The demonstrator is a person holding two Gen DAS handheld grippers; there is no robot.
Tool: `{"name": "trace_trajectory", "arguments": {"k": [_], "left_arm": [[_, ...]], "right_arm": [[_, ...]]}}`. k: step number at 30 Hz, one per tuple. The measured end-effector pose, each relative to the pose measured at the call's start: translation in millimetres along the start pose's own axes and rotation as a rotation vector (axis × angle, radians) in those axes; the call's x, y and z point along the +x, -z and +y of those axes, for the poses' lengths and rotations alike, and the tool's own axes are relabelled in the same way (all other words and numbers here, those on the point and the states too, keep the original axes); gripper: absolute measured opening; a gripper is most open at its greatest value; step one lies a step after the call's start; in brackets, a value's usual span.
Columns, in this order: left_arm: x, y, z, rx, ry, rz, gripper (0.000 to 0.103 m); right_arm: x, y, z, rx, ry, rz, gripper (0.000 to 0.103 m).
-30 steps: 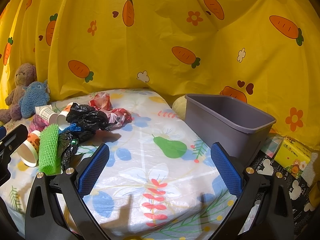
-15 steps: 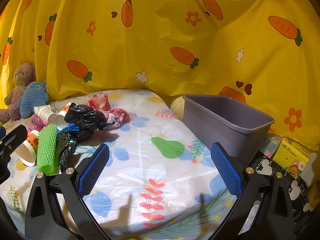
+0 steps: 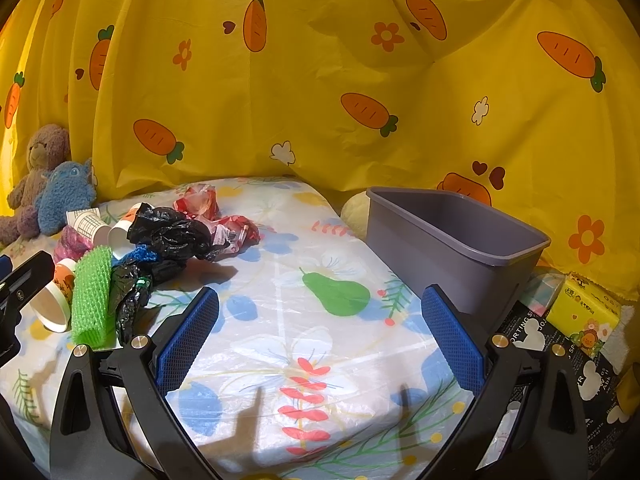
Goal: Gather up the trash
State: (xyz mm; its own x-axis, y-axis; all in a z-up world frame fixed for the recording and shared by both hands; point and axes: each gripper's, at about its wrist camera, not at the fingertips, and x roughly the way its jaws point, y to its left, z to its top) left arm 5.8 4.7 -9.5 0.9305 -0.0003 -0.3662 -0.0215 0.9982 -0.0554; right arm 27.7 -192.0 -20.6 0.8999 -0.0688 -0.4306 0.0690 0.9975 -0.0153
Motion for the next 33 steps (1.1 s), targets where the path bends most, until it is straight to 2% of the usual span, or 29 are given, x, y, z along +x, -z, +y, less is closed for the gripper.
{"name": "trace_trajectory", "arguments": {"k": [7, 14, 19, 23, 26, 29, 32, 33], "left_arm": [[3.4, 2.4, -0.7, -0.006, 0.006, 0.010, 0.094], [9.3, 3.5, -0.6, -0.047, 0.025, 0.077, 0.094], [8.4, 3.8, 0.7, -0.041, 0.022, 0.034, 0.094], [7.0, 4.7, 11.4, -0.059, 0.032, 0.057, 0.094], [3.6, 6.7, 18.3, -0.021, 0.020, 0.053, 0.094], [2.6, 8.5, 28.7, -0.018, 0.008, 0.058, 0.091], [5.7, 13.1, 42.6, -0.010, -0.029, 0.082, 0.079], [8.4, 15.7, 48.2, -0.008, -0.042, 0.099, 0.075]], "right_arm": [[2.9, 1.5, -0.3, 0.000, -0.001, 0.005, 0.098], [5.8, 3.4, 0.3, -0.004, -0.012, 0.011, 0.098], [5.7, 3.5, 1.0, -0.004, -0.025, 0.005, 0.095], [7.4, 3.3, 2.0, 0.001, -0.037, 0.004, 0.094], [8.2, 3.4, 4.4, 0.000, -0.057, 0.003, 0.092], [9.5, 4.8, 10.7, -0.008, -0.094, 0.007, 0.091], [11.8, 6.0, 25.1, -0.030, -0.160, 0.023, 0.088], [12.6, 6.0, 31.5, -0.040, -0.181, 0.028, 0.081]]}}
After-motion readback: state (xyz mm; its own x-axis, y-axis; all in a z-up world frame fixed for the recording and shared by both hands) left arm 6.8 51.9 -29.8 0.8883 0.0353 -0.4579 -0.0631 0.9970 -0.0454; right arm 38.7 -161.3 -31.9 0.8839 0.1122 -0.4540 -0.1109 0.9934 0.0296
